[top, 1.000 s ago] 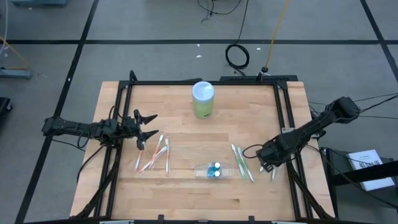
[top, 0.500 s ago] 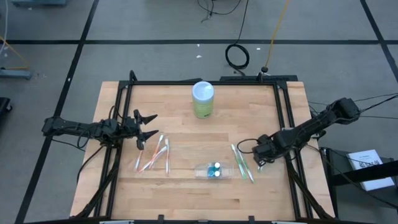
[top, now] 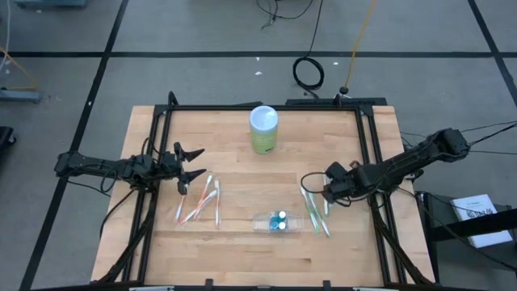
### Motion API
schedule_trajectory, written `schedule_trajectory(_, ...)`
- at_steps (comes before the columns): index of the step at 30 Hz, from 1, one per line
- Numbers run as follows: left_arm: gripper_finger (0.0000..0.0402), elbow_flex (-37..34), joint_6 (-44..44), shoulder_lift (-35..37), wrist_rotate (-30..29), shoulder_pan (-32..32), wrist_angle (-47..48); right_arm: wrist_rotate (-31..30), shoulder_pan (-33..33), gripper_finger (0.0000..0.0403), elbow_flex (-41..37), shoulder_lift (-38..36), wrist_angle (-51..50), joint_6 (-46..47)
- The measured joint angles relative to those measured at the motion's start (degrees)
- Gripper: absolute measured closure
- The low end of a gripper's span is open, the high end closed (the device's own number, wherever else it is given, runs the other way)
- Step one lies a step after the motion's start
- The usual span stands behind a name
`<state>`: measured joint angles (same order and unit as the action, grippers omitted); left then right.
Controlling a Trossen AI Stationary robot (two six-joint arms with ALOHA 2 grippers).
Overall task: Pick & Place toothbrushing station
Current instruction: Put the green toothbrush into the right section of the transparent organizer
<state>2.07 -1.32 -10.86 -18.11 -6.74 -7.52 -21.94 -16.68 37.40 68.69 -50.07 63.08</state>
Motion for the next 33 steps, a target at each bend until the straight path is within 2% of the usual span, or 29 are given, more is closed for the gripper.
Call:
schedule_trajectory(5, 0.0176, 0.0, 0.0, 0.0, 0.0, 0.0, 0.0, -4.1, 2.7, 0.0398, 2.5, -3.5, -3.7, -2.0)
schedule_trajectory(7, 0.0176, 0.0, 0.0, 0.0, 0.0, 0.0, 0.0, -2.7, 4.9, 0.0384, 2.5, -4.9, -3.2, -6.1)
schedule_trajectory(9, 0.0176, 0.0, 0.0, 0.0, 0.0, 0.0, 0.0, 0.4, 7.5, 0.0358, 2.6, -6.1, -3.1, -9.6)
schedule_trajectory(15, 0.0176, 0.0, 0.0, 0.0, 0.0, 0.0, 0.0, 2.3, 15.5, 0.0249, 2.5, -6.5, -2.3, -10.6)
schedule_trajectory(19, 0.0176, 0.0, 0.0, 0.0, 0.0, 0.0, 0.0, 6.0, 19.5, 0.0209, -1.0, -5.1, 2.7, -11.6)
schedule_trajectory(23, 0.0176, 0.0, 0.0, 0.0, 0.0, 0.0, 0.0, 10.1, 22.3, 0.0205, -4.7, -3.1, 8.8, -12.8)
schedule_trajectory(33, 0.0176, 0.0, 0.0, 0.0, 0.0, 0.0, 0.0, 7.2, 25.5, 0.0239, -7.9, -2.3, 17.6, -13.4)
